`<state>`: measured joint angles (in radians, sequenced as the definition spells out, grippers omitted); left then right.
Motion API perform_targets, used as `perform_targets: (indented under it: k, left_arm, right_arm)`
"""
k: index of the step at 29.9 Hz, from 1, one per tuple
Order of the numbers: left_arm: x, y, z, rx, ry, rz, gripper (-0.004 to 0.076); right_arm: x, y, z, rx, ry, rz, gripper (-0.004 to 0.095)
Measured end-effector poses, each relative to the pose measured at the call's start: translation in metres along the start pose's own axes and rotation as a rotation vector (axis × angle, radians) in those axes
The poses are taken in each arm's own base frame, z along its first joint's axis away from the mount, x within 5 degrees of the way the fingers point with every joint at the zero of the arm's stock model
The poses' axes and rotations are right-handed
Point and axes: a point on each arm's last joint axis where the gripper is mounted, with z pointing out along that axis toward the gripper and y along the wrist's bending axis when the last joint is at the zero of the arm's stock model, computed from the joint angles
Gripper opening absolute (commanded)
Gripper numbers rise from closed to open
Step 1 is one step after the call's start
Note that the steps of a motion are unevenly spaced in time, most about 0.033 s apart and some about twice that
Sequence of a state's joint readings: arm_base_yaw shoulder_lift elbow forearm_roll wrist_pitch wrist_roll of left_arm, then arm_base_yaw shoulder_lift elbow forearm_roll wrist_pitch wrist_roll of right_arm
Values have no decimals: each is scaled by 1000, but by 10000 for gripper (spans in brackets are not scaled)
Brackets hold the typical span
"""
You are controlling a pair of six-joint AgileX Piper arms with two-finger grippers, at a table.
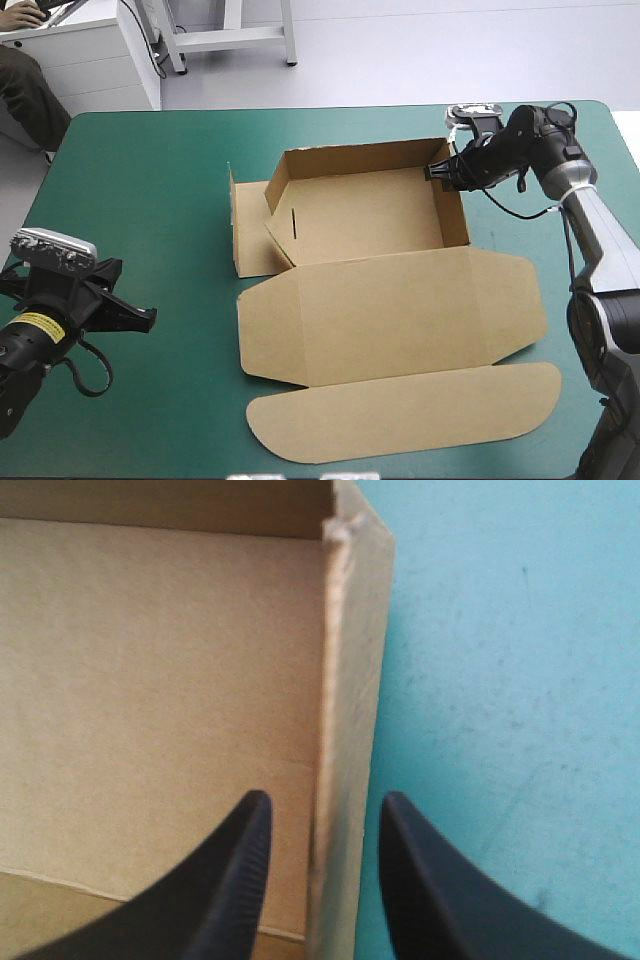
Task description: Fold the box
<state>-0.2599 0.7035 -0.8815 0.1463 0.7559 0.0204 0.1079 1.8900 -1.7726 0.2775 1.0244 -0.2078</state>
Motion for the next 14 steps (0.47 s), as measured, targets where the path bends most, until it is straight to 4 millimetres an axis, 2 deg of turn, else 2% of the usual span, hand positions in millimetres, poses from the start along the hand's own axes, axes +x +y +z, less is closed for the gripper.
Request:
perform_targets:
  k: [3,10,14]
  left_arm:
    - [0,0,0,0,0,0,-8]
    - [0,0,0,0,0,0,-8]
    - [0,0,0,0,0,0,-8]
  right_arm:
    - [-9,2,-12,0,-29,-14,622]
    - [-23,13,-51,-19,-30,-59,622]
    - [-25,15,-59,-20,-35,-69,622]
